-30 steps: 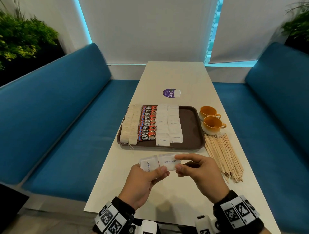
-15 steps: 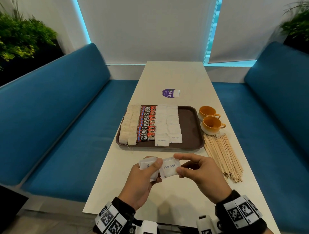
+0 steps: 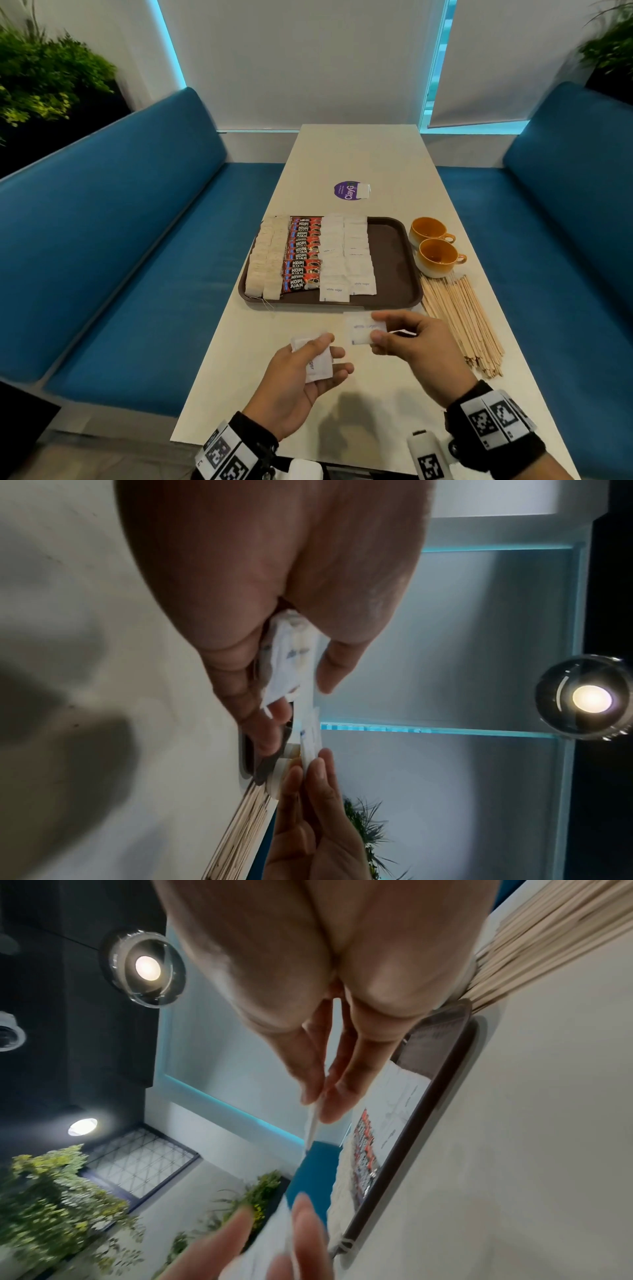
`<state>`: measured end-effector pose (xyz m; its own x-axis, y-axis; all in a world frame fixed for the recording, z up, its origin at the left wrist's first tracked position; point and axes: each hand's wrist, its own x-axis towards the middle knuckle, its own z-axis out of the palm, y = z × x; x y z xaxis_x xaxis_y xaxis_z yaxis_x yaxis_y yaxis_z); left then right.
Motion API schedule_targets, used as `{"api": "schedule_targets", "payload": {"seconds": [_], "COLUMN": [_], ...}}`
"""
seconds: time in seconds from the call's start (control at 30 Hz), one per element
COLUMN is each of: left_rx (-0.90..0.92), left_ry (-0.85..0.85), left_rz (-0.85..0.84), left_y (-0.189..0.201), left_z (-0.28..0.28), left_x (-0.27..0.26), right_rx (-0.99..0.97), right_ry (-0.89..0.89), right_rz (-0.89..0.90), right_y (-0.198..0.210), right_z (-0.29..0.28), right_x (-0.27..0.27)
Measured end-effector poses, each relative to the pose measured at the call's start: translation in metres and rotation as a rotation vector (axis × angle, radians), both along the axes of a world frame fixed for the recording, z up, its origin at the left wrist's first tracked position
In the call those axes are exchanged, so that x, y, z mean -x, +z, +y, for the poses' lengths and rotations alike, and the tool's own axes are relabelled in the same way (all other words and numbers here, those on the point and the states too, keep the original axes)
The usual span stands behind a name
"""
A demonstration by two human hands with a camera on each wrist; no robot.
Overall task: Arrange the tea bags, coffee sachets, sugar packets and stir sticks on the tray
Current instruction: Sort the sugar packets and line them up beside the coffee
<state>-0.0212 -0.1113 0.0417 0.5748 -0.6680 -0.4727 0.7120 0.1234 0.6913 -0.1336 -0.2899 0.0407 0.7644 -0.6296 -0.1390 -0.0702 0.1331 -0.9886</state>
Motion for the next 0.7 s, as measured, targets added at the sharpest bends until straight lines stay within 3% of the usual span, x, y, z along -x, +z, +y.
{"api": "schedule_targets", "payload": {"seconds": [0.17, 0.3, 0.57, 0.7], "left_rx": [0.03, 0.036, -0.025, -0.028], "left_ry": [-0.12, -0.137, -0.06, -0.044], "left_rz": [0.102, 0.064, -0.056, -0.066], "left_y": [-0.009, -0.014, -0.025, -0.026], "left_z": [0.01, 0.013, 0.013, 0.011], "left_x": [-0.007, -0.011, -0.013, -0.017], "right_rx": [-0.025, -0.02, 0.284, 0.321], "right_ry": [-0.103, -0.158, -0.085, -0.066], "right_rz": [0.084, 0.165, 0.412, 0.547], "right_y": [-0.015, -0.037, -0.063, -0.064], "right_z": [-0.044, -0.082, -0.1, -0.102], "right_x": [-0.032, -0.065, -0.107, -0.116]}}
